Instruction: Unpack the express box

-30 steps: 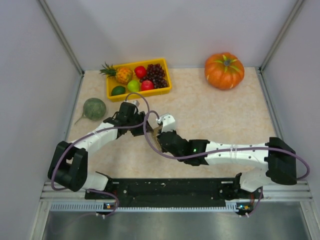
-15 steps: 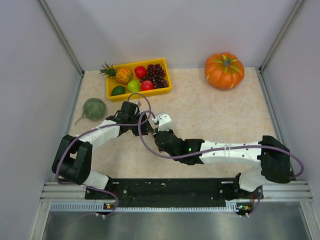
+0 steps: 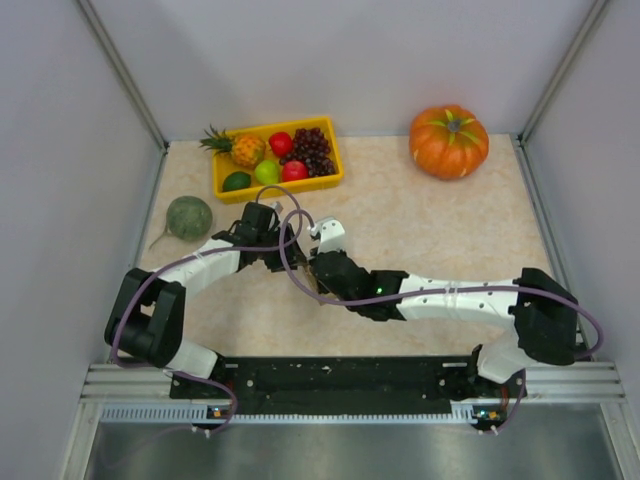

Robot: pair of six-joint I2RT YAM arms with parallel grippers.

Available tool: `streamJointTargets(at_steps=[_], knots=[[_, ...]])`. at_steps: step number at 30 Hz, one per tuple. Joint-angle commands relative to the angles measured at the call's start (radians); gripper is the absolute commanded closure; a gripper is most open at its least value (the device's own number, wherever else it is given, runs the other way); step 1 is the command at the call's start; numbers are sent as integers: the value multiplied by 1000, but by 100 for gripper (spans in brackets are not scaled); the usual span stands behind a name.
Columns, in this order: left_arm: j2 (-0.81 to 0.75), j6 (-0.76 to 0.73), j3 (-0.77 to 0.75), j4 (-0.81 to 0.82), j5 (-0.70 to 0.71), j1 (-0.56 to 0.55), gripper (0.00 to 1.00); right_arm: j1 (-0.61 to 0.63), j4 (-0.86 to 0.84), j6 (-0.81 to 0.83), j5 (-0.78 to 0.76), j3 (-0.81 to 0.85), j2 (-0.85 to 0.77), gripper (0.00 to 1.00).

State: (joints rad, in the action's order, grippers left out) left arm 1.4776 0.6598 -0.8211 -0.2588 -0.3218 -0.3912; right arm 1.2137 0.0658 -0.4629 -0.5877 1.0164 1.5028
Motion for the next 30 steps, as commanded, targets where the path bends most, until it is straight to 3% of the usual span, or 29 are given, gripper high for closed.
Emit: streamJointTargets(at_steps=[1, 30], knots=[[12, -8, -21, 3, 10, 3, 55, -8, -54, 10, 28, 37, 22, 100], [27, -12, -13, 10, 4, 3, 59, -9, 2, -6, 6, 40, 59, 100]])
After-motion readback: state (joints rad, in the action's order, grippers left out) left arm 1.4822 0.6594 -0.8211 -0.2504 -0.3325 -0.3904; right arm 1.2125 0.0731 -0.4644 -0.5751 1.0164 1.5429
